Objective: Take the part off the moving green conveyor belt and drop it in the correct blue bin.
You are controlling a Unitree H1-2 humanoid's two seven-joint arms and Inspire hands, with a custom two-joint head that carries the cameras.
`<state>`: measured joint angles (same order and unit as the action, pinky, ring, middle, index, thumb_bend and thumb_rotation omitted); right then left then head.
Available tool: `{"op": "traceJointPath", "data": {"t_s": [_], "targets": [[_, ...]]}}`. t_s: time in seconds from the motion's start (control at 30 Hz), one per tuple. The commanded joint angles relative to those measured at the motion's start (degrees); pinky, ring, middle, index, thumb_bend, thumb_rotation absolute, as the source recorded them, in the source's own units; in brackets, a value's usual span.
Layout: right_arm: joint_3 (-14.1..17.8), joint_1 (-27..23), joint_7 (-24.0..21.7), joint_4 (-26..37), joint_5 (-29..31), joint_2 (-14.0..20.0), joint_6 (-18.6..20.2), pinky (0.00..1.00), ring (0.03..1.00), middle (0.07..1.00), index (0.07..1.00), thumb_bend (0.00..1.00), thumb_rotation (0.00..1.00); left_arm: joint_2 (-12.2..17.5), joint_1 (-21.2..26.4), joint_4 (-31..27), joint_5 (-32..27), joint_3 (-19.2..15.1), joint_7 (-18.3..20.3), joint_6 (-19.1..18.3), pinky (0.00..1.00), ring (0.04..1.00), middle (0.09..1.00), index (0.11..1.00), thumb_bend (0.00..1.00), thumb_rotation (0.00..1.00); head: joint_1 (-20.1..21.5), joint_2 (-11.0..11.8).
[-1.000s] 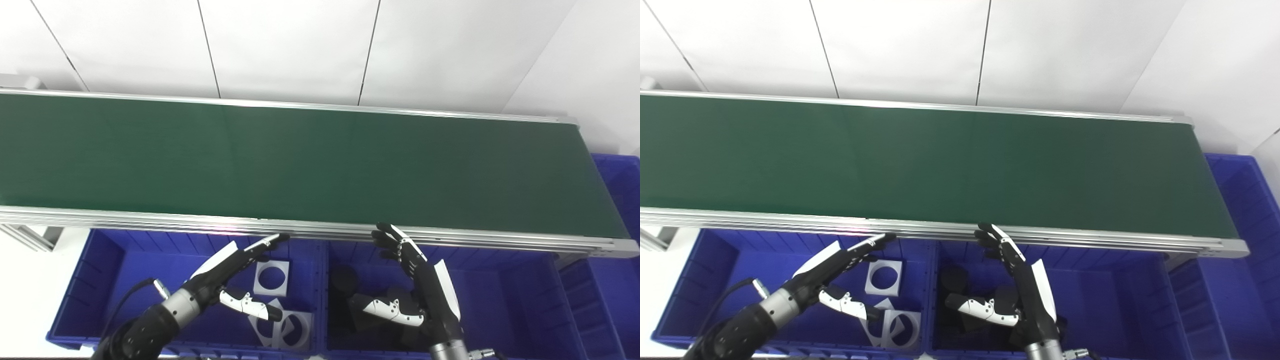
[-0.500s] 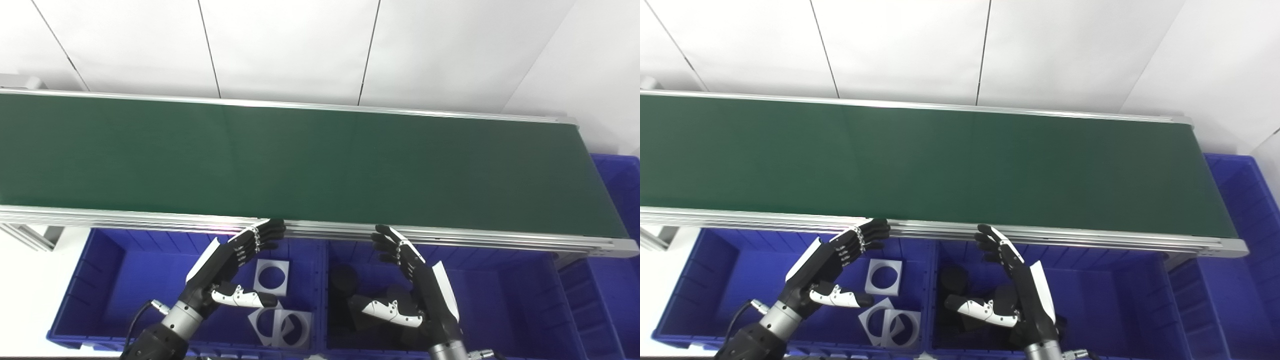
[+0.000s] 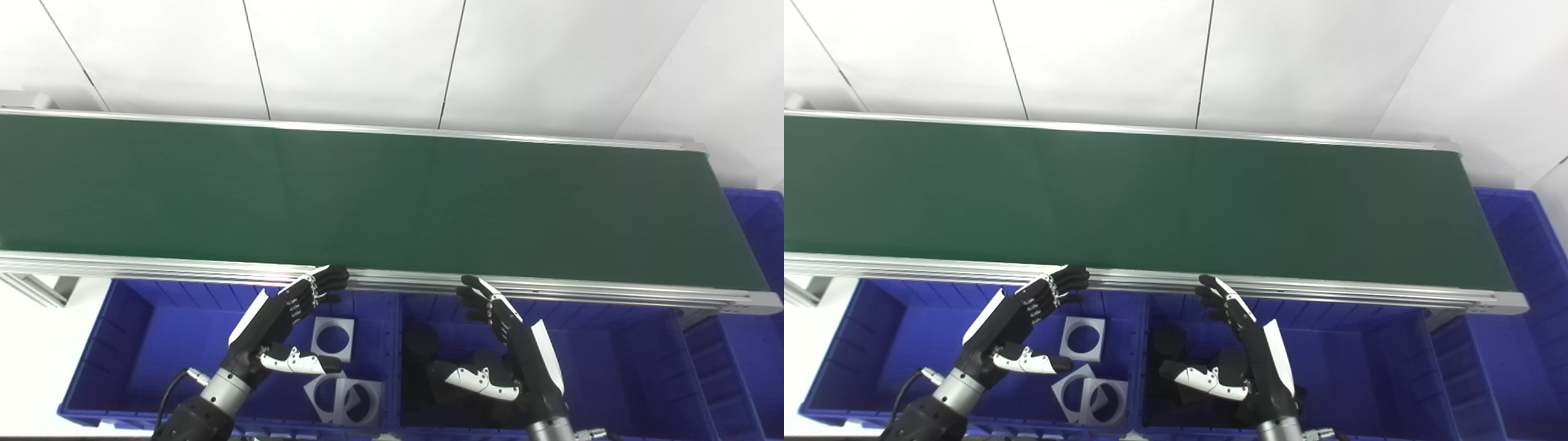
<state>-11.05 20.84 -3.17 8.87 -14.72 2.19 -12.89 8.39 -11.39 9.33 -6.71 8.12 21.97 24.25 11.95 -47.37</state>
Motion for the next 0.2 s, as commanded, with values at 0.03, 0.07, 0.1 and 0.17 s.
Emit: {"op": "traceJointPath", "data": {"t_s": [0.03,0.07,0.1,0.17], "targets": [[0.0,-0.2,0.8,1.6,0.3,-0.3,-1.0,0.76,0.801,0.811,0.855,0.80,0.32,-0.3,0.5,-0.7,-0.5,-0.3,-0.3,2.5,0.79,0.843,0.850,0.835,0.89,0.23,0.0,0.1],[0.0,-0.2,0.9,1.5,0.0,-0.3,-1.1,0.76,0.801,0.811,0.855,0.80,0.32,-0.3,0.5,-0.6,-0.5,-0.3,-0.2,2.5,0.80,0.843,0.850,0.835,0.89,0.23,0.0,0.1],[0.0,-0.2,0.9,1.5,-0.2,-0.3,-1.2,0.75,0.798,0.810,0.855,0.80,0.33,-0.3,0.6,-0.6,-0.4,-0.3,-0.2,2.6,0.79,0.841,0.848,0.834,0.89,0.23,0.0,0.1],[0.0,-0.2,0.9,1.5,-0.3,-0.2,-1.3,0.75,0.797,0.810,0.855,0.80,0.33,-0.3,0.5,-0.6,-0.4,-0.4,-0.2,2.6,0.80,0.842,0.847,0.832,0.89,0.23,0.0,0.1]]}}
